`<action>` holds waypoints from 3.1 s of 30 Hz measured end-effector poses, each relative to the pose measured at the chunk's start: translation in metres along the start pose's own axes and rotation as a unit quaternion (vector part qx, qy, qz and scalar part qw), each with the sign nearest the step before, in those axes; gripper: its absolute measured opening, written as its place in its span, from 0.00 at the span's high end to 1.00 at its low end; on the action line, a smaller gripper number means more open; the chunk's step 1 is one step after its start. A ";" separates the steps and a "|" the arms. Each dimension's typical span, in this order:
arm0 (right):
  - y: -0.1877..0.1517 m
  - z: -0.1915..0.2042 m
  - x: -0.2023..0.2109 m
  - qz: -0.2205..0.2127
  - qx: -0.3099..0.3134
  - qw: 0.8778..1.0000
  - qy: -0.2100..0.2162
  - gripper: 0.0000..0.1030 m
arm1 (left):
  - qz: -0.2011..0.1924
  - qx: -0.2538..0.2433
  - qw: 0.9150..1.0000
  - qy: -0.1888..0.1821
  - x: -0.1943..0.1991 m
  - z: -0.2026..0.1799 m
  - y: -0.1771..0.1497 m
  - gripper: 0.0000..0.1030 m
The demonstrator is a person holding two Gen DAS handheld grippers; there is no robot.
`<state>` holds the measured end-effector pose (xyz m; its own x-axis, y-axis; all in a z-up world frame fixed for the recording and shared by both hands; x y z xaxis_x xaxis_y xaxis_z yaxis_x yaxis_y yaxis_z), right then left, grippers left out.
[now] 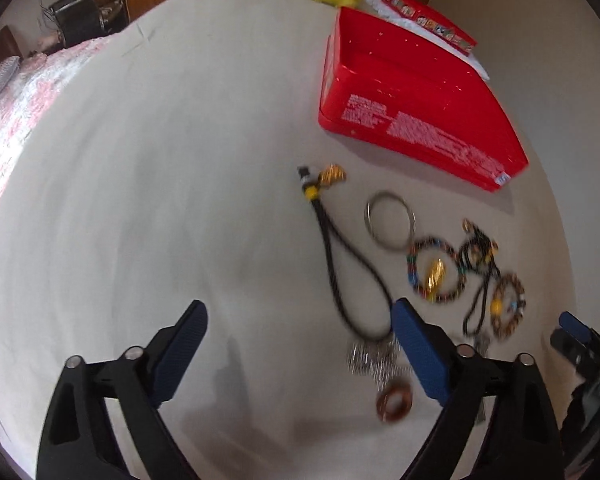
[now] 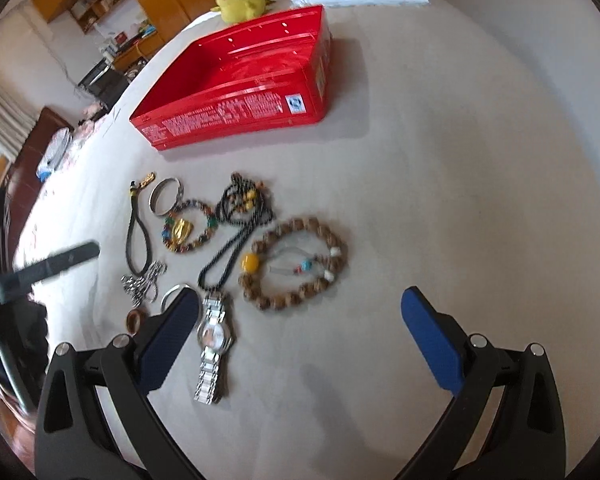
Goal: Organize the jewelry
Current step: 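Grasp the black cord necklace with gold pendant with the left gripper, then grasp a silver bangle with the right gripper while the left gripper holds the necklace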
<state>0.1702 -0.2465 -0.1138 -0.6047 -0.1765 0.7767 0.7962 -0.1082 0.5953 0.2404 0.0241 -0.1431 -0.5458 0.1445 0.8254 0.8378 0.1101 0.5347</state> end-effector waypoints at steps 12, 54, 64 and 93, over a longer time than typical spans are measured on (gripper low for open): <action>0.017 -0.002 -0.031 0.018 -0.004 1.000 0.016 0.29 | 0.026 -0.026 0.999 0.014 -0.063 -0.017 0.036 0.33; 0.036 0.144 -0.100 0.074 0.082 0.989 0.103 0.45 | -0.046 -0.024 0.998 0.036 -0.011 0.014 0.052 0.95; 0.028 0.150 -0.121 0.086 0.103 0.988 0.080 0.43 | -0.039 -0.011 0.998 0.045 -0.016 0.027 0.054 0.95; 0.068 0.108 -0.076 0.013 0.074 0.994 0.075 0.55 | -0.060 -0.024 0.997 0.034 -0.001 0.013 0.058 0.95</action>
<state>0.2677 -0.1344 -0.1098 -0.5645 -0.3221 0.7600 0.7934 0.0423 0.6072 0.2893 0.0434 -0.1154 -0.6415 0.0664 0.7643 0.7670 0.0750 0.6372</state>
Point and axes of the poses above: each gripper's, at about its wrist camera, not at the fingertips, and x roughly against the way its jaws point, z to its left, y to its top, the point moved 10 cm from there along -x, roughly the way its jaws point, and after that the axes turned 13 degrees about -z, right-handed, at the moved point
